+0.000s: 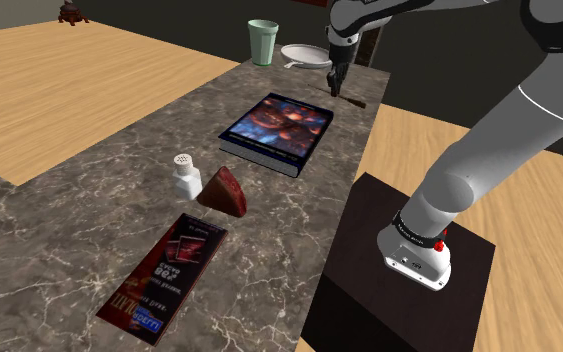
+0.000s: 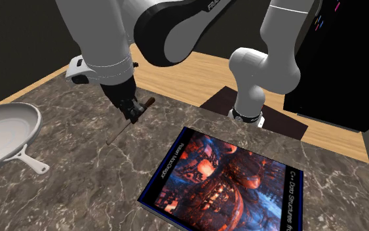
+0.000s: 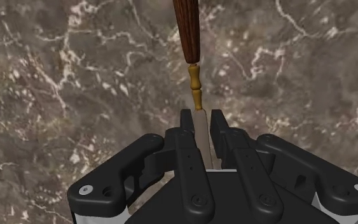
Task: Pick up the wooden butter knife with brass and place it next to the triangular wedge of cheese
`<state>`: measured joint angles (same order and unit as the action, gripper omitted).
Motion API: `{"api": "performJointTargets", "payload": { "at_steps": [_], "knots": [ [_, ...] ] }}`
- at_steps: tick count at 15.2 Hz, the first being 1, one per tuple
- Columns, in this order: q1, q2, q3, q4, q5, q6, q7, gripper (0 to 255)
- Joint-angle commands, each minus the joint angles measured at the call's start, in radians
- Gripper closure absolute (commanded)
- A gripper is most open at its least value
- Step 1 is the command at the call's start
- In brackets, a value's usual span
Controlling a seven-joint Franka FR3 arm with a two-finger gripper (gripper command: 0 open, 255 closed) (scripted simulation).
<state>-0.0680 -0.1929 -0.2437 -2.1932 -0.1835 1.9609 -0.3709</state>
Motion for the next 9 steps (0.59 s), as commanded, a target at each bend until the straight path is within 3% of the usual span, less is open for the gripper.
{"api": "performJointTargets", "payload": {
  "at_steps": [1, 9],
  "knots": [
    [0.001, -0.009, 0.002, 0.016, 0.0, -0.025, -0.002, 255],
    [0.003, -0.028, 0.008, 0.105, 0.003, -0.133, -0.012, 255]
  ]
}}
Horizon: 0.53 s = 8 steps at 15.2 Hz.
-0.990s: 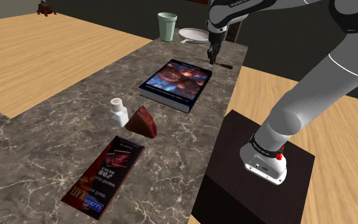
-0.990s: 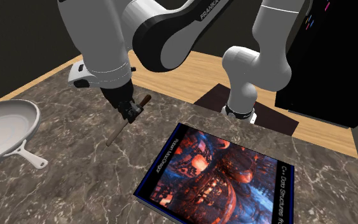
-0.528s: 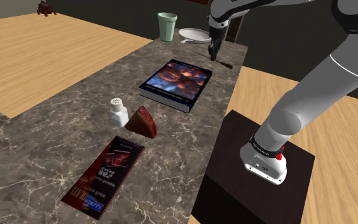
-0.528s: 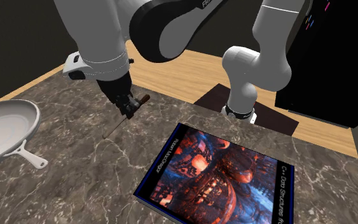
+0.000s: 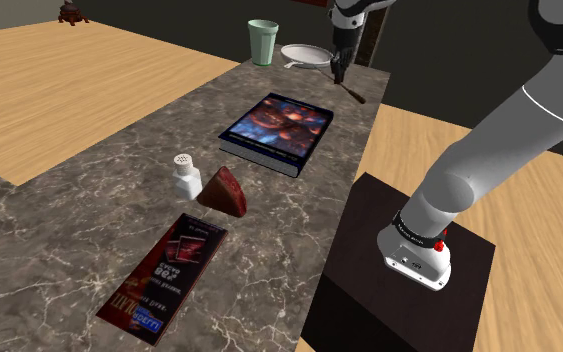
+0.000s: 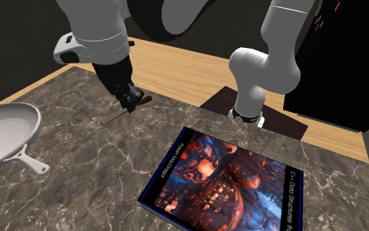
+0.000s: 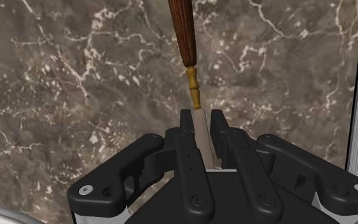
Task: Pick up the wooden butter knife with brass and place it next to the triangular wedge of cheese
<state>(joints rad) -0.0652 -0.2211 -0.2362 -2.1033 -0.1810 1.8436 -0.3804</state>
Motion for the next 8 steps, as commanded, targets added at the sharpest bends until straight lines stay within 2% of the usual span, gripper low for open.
{"api": "performJointTargets", "payload": {
  "at_steps": [1, 8],
  "knots": [
    [0.001, -0.001, 0.001, 0.027, 0.002, -0.029, -0.004, 255],
    [0.003, -0.005, 0.006, 0.117, 0.005, -0.122, -0.014, 255]
  ]
}}
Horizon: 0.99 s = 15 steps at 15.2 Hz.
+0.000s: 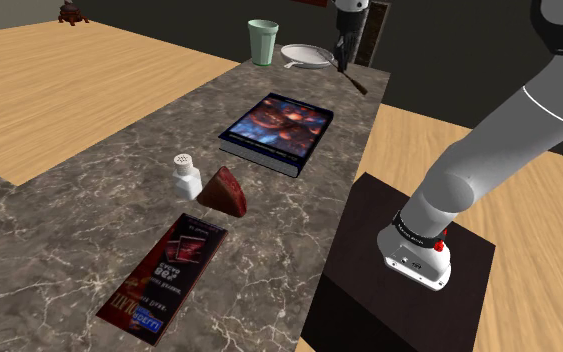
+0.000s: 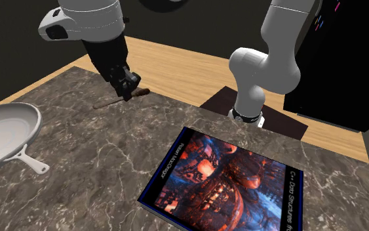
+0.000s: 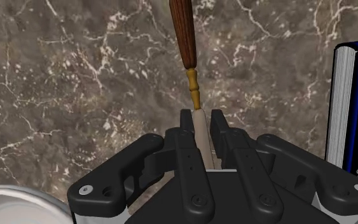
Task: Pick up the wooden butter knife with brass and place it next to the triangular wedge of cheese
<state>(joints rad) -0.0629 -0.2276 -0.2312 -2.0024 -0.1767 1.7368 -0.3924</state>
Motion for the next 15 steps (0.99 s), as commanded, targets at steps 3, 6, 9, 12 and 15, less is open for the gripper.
{"api": "performJointTargets", "payload": {
  "at_steps": [3, 6, 9, 12, 15],
  "knots": [
    [0.001, 0.003, 0.002, 0.058, 0.003, -0.055, -0.007, 255],
    [0.002, 0.007, 0.004, 0.102, 0.005, -0.095, -0.012, 255],
    [0.003, 0.013, 0.005, 0.148, 0.007, -0.135, -0.017, 255],
    [0.004, 0.018, 0.006, 0.182, 0.008, -0.163, -0.021, 255],
    [0.025, -0.063, 0.049, 0.102, 0.006, -0.173, 0.046, 255]
  ]
}}
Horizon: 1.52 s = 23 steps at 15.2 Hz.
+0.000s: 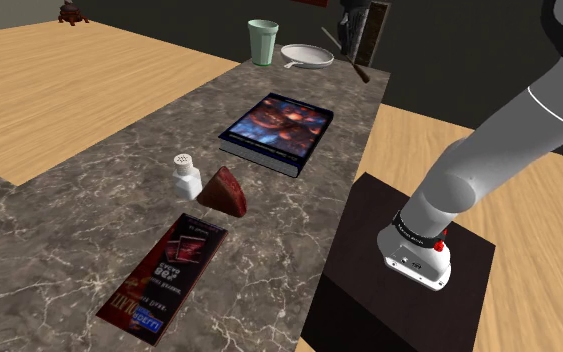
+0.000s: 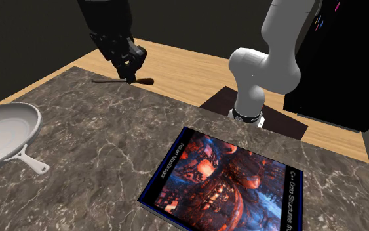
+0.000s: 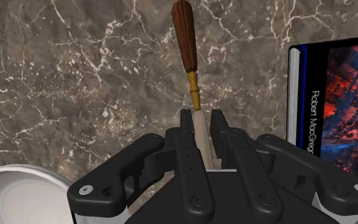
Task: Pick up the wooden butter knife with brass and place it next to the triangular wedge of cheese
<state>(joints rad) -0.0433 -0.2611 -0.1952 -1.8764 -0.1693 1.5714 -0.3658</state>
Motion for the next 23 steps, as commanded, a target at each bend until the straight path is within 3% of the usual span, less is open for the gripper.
{"api": "performJointTargets", "payload": {
  "at_steps": [1, 12, 23],
  "knots": [
    [0.013, -0.055, 0.028, -0.049, 0.0, -0.012, 0.042, 255],
    [0.092, -0.275, 0.208, -0.236, 0.074, -0.075, 0.284, 255],
    [0.18, -0.378, 0.412, -0.289, 0.22, -0.137, 0.536, 255]
  ]
}}
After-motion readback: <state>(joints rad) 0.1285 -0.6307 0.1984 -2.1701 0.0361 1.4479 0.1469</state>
